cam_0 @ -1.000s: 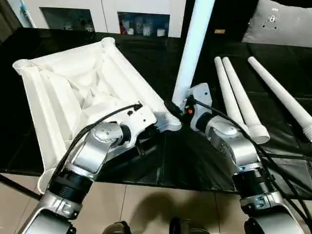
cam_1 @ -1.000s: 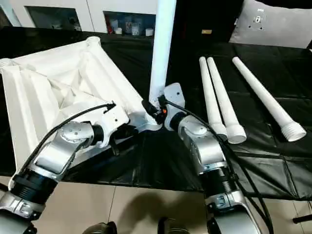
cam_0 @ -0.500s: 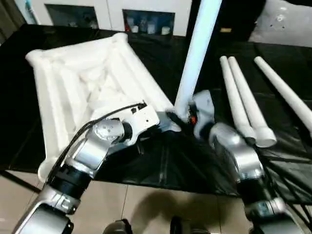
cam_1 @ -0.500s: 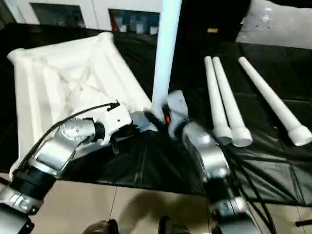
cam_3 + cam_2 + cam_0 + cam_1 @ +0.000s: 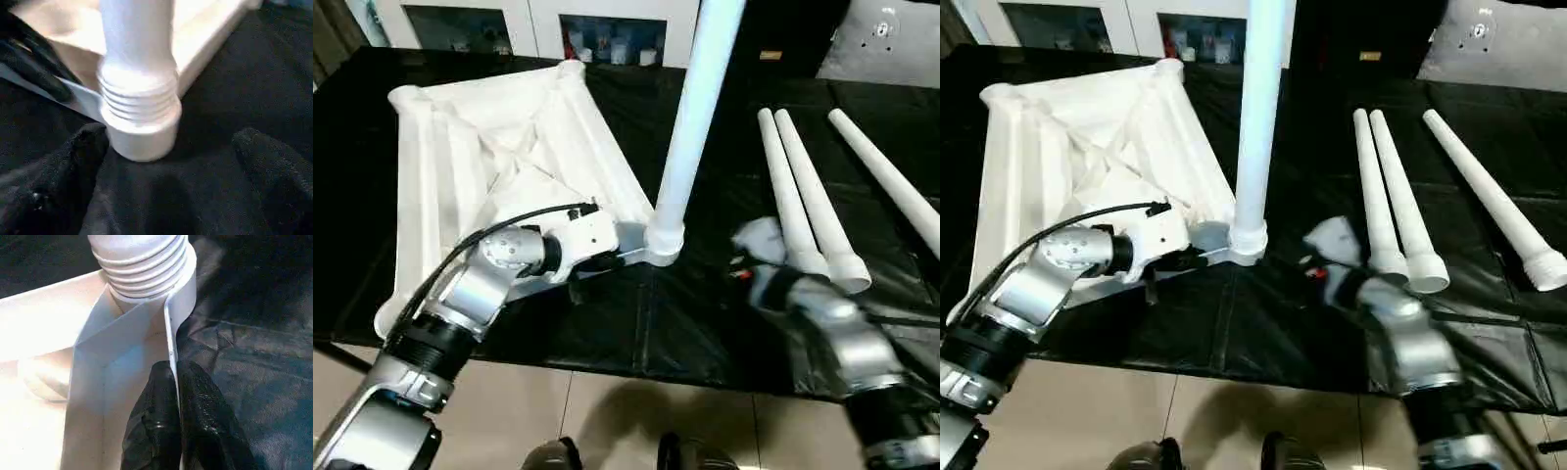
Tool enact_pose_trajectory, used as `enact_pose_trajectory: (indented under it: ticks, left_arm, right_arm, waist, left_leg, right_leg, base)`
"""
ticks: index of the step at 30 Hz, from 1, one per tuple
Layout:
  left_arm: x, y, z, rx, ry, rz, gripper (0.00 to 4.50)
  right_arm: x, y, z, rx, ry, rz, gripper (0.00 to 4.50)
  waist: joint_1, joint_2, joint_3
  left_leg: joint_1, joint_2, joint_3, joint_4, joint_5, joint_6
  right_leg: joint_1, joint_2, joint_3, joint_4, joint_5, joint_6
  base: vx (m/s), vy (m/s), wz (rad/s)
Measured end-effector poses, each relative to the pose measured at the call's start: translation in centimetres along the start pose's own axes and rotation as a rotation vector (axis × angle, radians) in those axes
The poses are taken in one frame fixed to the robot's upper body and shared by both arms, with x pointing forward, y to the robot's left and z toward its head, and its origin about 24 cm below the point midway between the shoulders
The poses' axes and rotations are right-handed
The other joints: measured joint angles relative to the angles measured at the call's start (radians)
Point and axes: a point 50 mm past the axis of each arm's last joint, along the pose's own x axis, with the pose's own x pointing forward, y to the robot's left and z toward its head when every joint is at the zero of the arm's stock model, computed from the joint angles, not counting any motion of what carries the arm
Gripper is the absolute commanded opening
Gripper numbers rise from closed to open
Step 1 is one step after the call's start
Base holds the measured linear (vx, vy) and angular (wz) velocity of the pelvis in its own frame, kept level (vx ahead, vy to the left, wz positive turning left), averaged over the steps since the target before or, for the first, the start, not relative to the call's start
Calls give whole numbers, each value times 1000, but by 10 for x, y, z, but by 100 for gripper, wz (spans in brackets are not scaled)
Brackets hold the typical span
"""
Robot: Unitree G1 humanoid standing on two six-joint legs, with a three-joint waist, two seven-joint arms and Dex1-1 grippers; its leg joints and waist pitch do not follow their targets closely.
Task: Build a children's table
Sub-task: Rotate leg to tighten
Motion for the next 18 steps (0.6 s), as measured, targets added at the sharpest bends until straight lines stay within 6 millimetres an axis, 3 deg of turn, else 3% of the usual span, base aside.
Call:
enact_pose_trajectory:
  ticks: [7, 12, 18]
  left_arm:
    - [-7, -1, -3, 89, 6, -106, 0]
    - [-5, -5, 0, 127, 1, -155, 0]
    - [-4, -6, 0, 139, 2, -175, 0]
  right_arm:
    - [-8, -2, 12, -29, 25, 170, 449]
    - [0, 3, 16, -67, 47, 233, 449]
    - [8, 6, 14, -86, 76, 267, 449]
  waist:
    - [14, 1, -1]
    - [30, 1, -1]
    - [32, 1, -1]
  left_leg:
    - [-1, 1, 0, 4, 0, 1]
    - [0, 1, 0, 10, 0, 0]
    - [0, 2, 0, 14, 0, 0]
  right_leg:
    - [0, 0, -1, 3, 0, 0]
    - [0, -1, -1, 10, -1, -1]
    - [0, -1, -1, 15, -2, -1]
  base:
    - [0, 0, 0]
    - [0, 0, 0]
    - [0, 0, 0]
